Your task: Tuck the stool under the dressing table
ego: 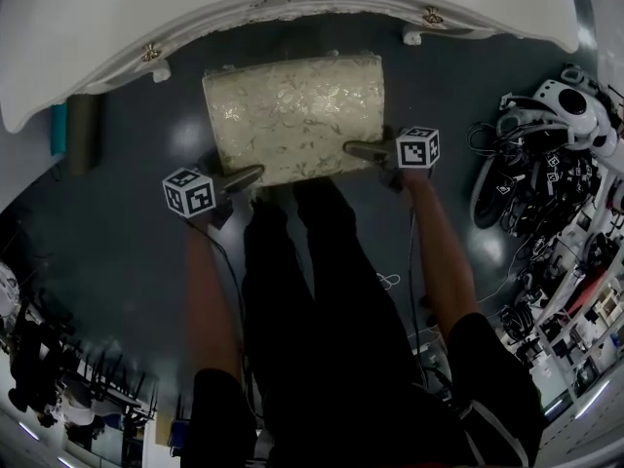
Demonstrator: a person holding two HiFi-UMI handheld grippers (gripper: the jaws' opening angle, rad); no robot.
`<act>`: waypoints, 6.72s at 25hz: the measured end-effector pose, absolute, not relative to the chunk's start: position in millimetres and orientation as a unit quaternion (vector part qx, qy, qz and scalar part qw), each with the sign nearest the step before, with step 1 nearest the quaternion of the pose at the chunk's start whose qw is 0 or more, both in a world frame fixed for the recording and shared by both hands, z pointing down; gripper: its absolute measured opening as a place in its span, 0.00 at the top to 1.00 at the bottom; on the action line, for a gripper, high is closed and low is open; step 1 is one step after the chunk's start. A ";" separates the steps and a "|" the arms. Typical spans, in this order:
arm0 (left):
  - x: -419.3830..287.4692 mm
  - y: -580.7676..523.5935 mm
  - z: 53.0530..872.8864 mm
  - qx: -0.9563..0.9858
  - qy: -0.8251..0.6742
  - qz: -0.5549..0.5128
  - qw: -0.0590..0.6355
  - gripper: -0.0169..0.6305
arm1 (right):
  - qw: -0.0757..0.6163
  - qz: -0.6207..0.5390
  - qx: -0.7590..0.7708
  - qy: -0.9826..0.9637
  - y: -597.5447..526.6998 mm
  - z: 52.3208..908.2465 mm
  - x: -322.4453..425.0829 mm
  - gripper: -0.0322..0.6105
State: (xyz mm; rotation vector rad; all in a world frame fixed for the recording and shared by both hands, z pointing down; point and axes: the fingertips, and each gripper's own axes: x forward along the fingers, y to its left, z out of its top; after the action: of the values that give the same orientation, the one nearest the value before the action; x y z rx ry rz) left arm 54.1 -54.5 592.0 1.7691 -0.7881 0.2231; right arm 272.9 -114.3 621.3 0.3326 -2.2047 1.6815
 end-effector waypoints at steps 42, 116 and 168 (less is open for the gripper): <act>1.3 -185.8 698.2 0.740 -0.377 0.028 0.556 0.11 | 0.195 0.601 0.129 -0.764 -246.0 716.6 221.2 0.02; -9.0 -46.6 680.0 0.751 -0.636 0.092 0.152 0.96 | 0.090 0.230 0.489 -0.837 -123.8 690.1 271.4 0.95; -27.0 -80.9 757.9 0.676 -0.715 0.121 0.132 0.81 | 0.137 0.130 0.519 -0.834 -170.2 749.9 309.1 0.88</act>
State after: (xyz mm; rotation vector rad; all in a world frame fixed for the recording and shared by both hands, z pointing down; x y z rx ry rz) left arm -27.0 -80.9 757.9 1.9603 -2.0753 0.3497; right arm 309.1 -170.2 749.9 1.5007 -2.4133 0.3751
